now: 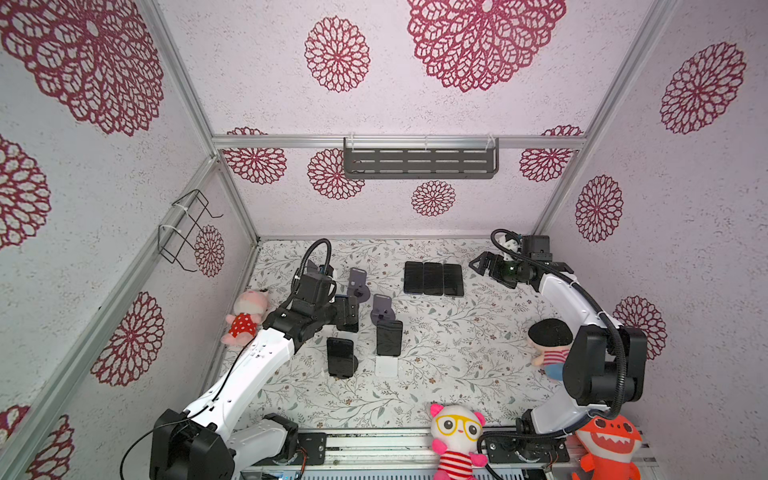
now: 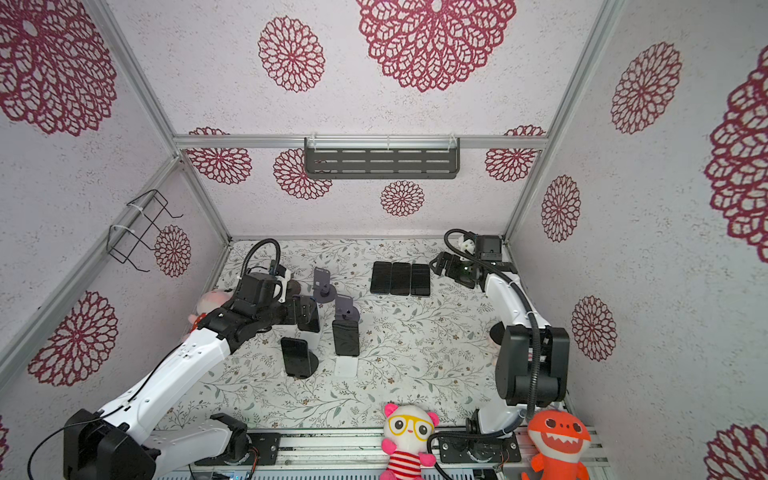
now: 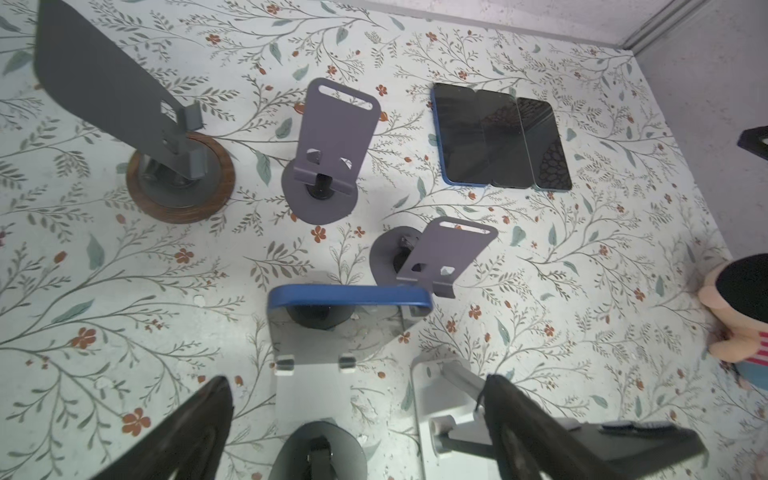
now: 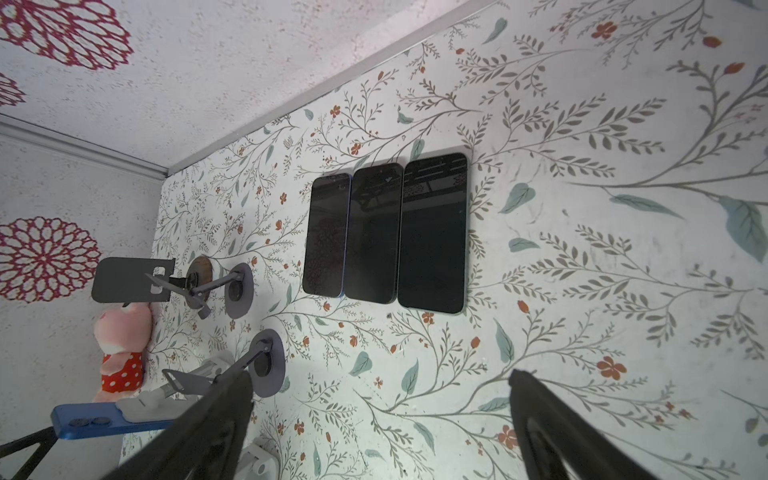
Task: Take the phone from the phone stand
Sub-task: 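Open the right gripper and raise it from the placed teal phone, then grip the blue-edged phone on its stand with the left gripper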
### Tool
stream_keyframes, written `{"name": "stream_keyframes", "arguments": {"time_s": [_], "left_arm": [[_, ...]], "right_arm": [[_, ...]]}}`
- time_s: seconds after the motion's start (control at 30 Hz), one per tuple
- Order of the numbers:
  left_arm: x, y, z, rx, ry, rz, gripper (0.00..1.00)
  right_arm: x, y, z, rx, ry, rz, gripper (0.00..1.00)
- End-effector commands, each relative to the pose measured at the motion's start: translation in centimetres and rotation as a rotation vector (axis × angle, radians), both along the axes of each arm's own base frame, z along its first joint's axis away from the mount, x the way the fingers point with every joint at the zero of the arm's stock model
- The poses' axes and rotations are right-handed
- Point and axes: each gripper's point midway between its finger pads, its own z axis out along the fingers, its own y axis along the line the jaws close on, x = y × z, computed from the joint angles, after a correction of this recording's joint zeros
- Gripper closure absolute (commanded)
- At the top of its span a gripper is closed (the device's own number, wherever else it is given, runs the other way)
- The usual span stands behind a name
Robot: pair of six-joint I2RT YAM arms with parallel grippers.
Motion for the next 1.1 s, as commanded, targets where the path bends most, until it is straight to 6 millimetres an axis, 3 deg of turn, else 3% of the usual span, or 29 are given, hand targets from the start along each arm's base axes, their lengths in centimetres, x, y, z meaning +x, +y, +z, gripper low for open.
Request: {"name": "stream_keyframes", "arguments": {"time_s": [0.0, 0.43, 0.9, 1.07], "left_arm": [[1.1, 0.2, 0.9, 0.009, -0.086, 0.01, 0.03], [2.3, -1.5, -1.6, 0.011, -0.047, -0.065, 0.03], [3.4, -1.9, -3.8, 0.024, 0.006, -0.057, 0.0], [3.7, -1.8, -4.3, 0.04, 0.013, -0.049, 0.06]], "right_arm": [[0.5, -0.2, 2.6, 0.018, -0.079, -0.031, 0.01], [1.2, 0.1, 2.1, 0.051, -0.071, -0.032, 0.01], [1.4, 0.0, 1.9, 0.042, -0.07, -0.023, 0.01], [1.3, 0.0, 1.7, 0.038, -0.068, -0.021, 0.01]]}}
